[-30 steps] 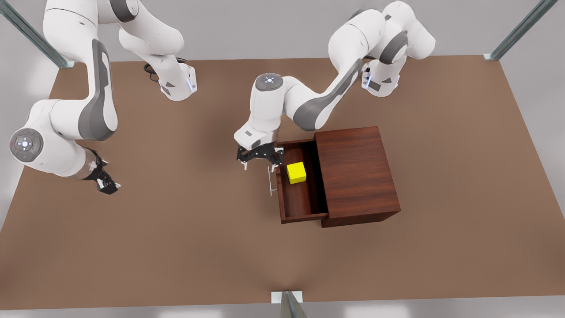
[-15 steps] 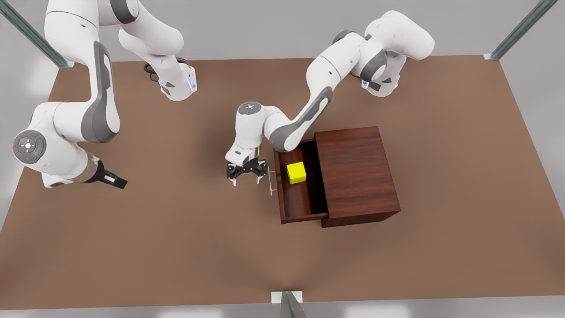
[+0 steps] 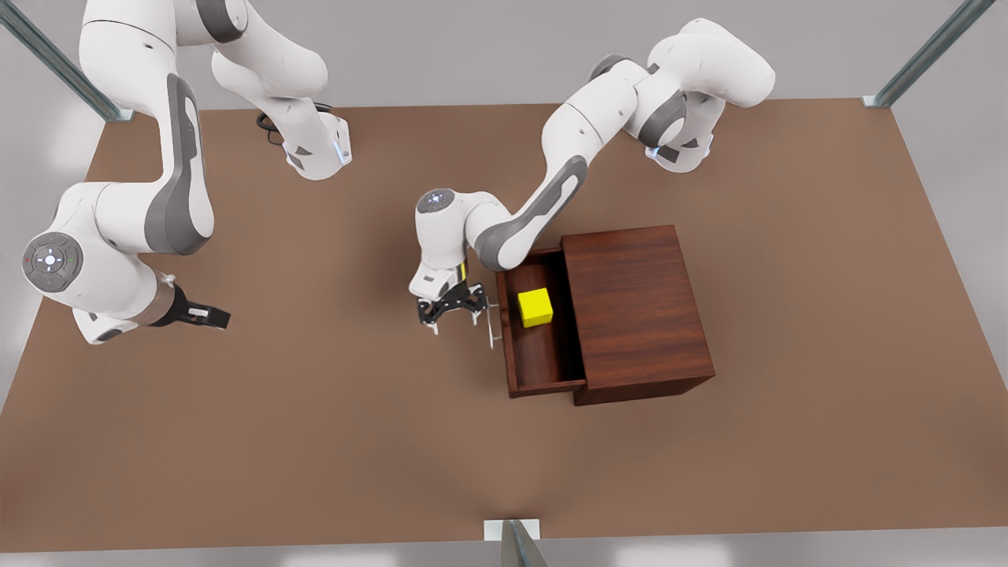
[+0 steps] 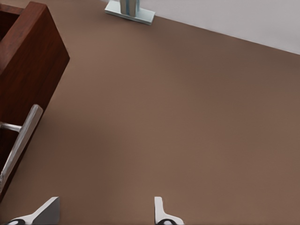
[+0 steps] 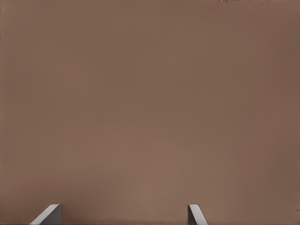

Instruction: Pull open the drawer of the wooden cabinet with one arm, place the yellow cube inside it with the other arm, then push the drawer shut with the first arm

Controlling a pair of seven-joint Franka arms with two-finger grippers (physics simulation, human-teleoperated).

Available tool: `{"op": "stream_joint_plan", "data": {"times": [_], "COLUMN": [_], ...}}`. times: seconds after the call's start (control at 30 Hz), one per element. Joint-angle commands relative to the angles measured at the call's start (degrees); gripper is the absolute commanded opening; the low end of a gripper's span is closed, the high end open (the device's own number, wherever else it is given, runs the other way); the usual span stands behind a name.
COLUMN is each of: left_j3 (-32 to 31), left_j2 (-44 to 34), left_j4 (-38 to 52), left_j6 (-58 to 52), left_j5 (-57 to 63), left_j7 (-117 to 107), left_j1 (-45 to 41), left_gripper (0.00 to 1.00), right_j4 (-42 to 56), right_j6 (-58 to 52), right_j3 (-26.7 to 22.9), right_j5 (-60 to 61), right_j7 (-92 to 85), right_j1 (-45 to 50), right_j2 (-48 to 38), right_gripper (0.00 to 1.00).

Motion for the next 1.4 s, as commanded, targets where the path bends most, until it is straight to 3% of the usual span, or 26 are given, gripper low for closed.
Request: {"op": "stream_joint_plan", "data": {"times": [0.0,0.4,1.37], "left_j3": [-0.01,-0.71,-0.71], "left_j2": [-0.17,-2.63,-2.98], "left_j4": [0.03,0.03,-1.03], "left_j6": [-3.82,-18.58,-21.13], "left_j5": [-0.03,-1.34,-3.72], "left_j7": [1.74,13.69,21.25], "left_j1": [0.08,-0.09,7.47], "left_gripper": [1.00,1.00,1.00], "right_j4": [0.03,0.11,0.11], "right_j6": [0.00,0.00,0.00], "right_j3": [0.01,0.01,0.01], "right_j5": [0.03,0.03,0.03], "right_j7": [-9.67,-9.67,-9.67], "right_j1": [-0.03,-0.03,-0.03], "right_j2": [0.00,0.00,0.00], "right_gripper": [1.00,1.00,1.00]}}
